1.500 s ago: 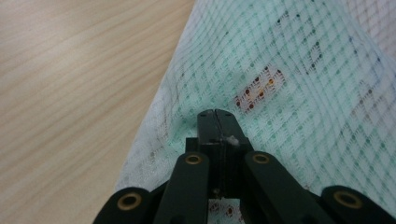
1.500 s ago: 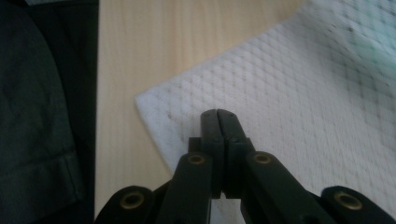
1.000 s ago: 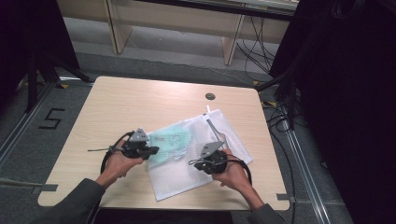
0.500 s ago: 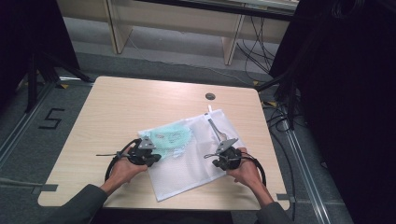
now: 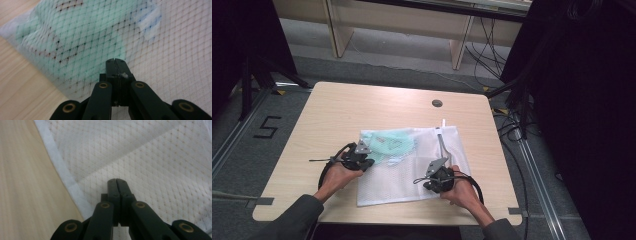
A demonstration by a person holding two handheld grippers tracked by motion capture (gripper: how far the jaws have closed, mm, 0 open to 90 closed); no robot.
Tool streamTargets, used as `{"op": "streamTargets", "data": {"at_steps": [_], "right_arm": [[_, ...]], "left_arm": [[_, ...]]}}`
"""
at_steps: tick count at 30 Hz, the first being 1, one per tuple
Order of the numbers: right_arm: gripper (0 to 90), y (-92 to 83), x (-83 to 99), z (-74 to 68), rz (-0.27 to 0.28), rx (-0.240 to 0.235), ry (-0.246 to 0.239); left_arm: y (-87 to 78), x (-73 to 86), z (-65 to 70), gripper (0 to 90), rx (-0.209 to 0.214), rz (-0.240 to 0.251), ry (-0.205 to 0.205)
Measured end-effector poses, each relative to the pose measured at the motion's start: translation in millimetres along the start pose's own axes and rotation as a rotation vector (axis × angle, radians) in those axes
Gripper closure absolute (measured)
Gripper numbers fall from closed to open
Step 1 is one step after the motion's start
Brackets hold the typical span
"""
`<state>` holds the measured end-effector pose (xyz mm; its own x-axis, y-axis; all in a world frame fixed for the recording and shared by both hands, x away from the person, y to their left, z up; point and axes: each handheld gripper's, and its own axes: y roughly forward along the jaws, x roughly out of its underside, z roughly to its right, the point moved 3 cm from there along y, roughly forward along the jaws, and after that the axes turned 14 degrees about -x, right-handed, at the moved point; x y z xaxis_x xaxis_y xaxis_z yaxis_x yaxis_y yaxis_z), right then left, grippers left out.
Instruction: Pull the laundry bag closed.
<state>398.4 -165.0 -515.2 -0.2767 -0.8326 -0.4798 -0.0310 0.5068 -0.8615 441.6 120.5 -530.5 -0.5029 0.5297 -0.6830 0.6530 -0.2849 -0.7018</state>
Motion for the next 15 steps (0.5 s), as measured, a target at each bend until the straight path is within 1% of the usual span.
{"op": "streamTargets", "data": {"at_steps": [1, 2, 3, 4, 5, 6, 7, 8, 9, 10, 12, 13, 15], "right_arm": [[90.0, 0.0, 0.0, 0.0, 0.0, 0.0, 0.0], [90.0, 1.8, -2.2, -1.2, 0.002, -0.003, -0.01], [90.0, 5.2, -6.2, -4.7, 0.002, -0.011, -0.016], [90.0, 5.2, -6.2, -4.7, 0.002, -0.011, -0.016], [90.0, 6.5, -8.6, -5.4, 0.0, -0.013, -0.034], [90.0, 8.7, -11.4, -7.2, 0.0, -0.01, -0.042], [90.0, 10.7, -14.5, -9.4, -0.006, -0.015, -0.045], [90.0, 10.7, -14.5, -9.4, -0.006, -0.015, -0.045], [90.0, 11.9, -15.9, -10.7, -0.008, -0.02, -0.046], [90.0, 13.1, -17.6, -11.4, -0.006, -0.018, -0.06], [90.0, 14.5, -19.7, -13.7, -0.012, -0.023, -0.066], [90.0, 16.4, -22.1, -15.8, -0.012, -0.032, -0.072], [90.0, 17.8, -24.2, -17.3, -0.014, -0.038, -0.077]], "left_arm": [[-0.1, 0.9, -1.4, 89.6, -0.001, -0.003, -0.005], [-0.3, 1.9, -3.3, 89.6, -0.006, -0.005, -0.006], [-0.5, 2.1, -4.6, 89.6, -0.008, -0.003, -0.002], [-0.7, 2.4, -5.6, 89.6, -0.005, -0.007, -0.008], [-1.3, 2.9, -7.6, 89.6, -0.004, -0.011, -0.006], [-1.1, 3.7, -8.7, 89.6, 0.005, -0.014, -0.016], [-1.8, 4.2, -9.5, 89.6, 0.006, -0.018, -0.016], [-2.7, 5.2, -11.0, 89.6, 0.0, -0.019, -0.011], [-4.1, 6.9, -13.5, 89.6, 0.005, -0.024, -0.003], [-4.8, 8.8, -14.9, 89.6, 0.003, -0.026, -0.015], [-6.4, 11.3, -18.1, 89.6, -0.002, -0.031, -0.024], [-7.8, 13.2, -21.3, 89.6, -0.002, -0.039, -0.022], [-8.0, 13.8, -22.4, 89.6, -0.005, -0.035, -0.018]]}}
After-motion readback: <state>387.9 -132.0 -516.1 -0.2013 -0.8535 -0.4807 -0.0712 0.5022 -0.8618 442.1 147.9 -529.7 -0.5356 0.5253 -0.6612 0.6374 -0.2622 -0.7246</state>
